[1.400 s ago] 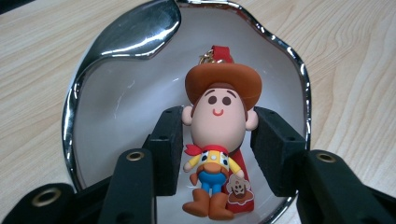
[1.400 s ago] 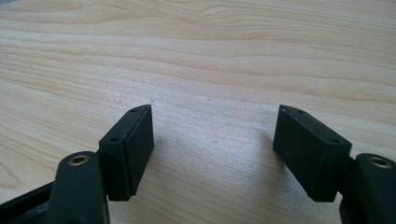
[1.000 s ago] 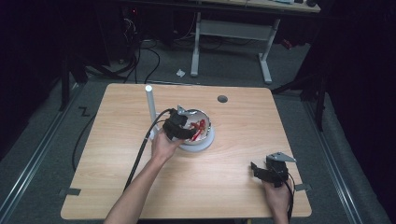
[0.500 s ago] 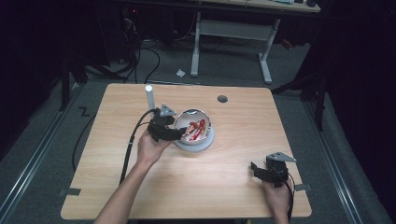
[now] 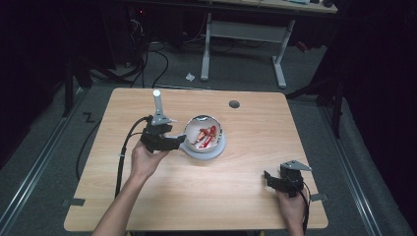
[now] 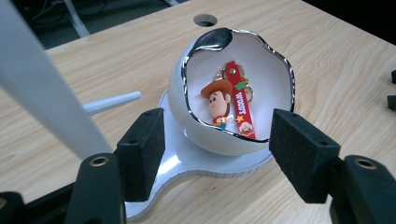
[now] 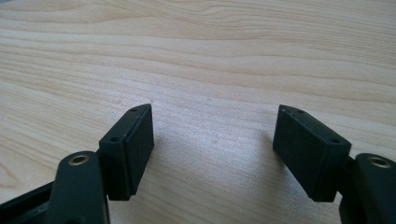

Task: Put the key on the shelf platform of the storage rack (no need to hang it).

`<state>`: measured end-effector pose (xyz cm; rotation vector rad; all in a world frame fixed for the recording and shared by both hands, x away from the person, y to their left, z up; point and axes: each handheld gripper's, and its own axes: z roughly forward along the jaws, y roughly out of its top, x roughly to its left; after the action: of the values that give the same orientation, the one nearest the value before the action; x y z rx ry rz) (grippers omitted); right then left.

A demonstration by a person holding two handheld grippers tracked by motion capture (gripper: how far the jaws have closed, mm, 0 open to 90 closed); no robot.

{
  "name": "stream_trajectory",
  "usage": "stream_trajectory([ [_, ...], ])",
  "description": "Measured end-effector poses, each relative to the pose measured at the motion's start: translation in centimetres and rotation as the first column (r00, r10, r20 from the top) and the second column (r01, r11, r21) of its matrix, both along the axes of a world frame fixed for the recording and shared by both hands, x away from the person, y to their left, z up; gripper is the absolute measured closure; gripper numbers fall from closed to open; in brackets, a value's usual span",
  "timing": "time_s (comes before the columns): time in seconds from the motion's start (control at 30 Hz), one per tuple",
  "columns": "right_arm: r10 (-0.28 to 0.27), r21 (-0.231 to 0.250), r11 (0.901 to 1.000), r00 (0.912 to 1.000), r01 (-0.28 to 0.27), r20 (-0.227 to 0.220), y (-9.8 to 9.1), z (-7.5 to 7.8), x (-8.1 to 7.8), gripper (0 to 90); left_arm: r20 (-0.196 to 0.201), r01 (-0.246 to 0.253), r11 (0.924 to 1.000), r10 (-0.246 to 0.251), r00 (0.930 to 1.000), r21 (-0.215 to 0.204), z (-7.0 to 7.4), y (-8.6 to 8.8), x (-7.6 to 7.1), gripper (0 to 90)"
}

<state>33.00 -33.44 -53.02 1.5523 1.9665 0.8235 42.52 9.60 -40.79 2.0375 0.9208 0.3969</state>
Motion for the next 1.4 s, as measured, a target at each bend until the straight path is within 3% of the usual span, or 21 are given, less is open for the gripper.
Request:
stream_trajectory([
  [0.33,0.000,0.000,1.0000,1.0000,0.000,0.000,0.0,0.0,0.0,29.3,0.033,-0.020,0.9995,0.021,0.9992,-0.023,1.4,2.3,-1.5,36.5],
  [0.9,0.000,-0.001,1.0000,1.0000,0.000,0.000,0.0,0.0,0.0,29.3,0.031,-0.071,0.9964,0.073,0.9969,-0.046,1.4,5.5,-2.8,36.7],
  [1.4,0.000,-0.001,1.0000,1.0000,0.000,0.000,0.0,0.0,0.0,29.3,0.044,-0.126,0.9901,0.129,0.9907,-0.061,1.6,8.2,-4.1,36.5],
])
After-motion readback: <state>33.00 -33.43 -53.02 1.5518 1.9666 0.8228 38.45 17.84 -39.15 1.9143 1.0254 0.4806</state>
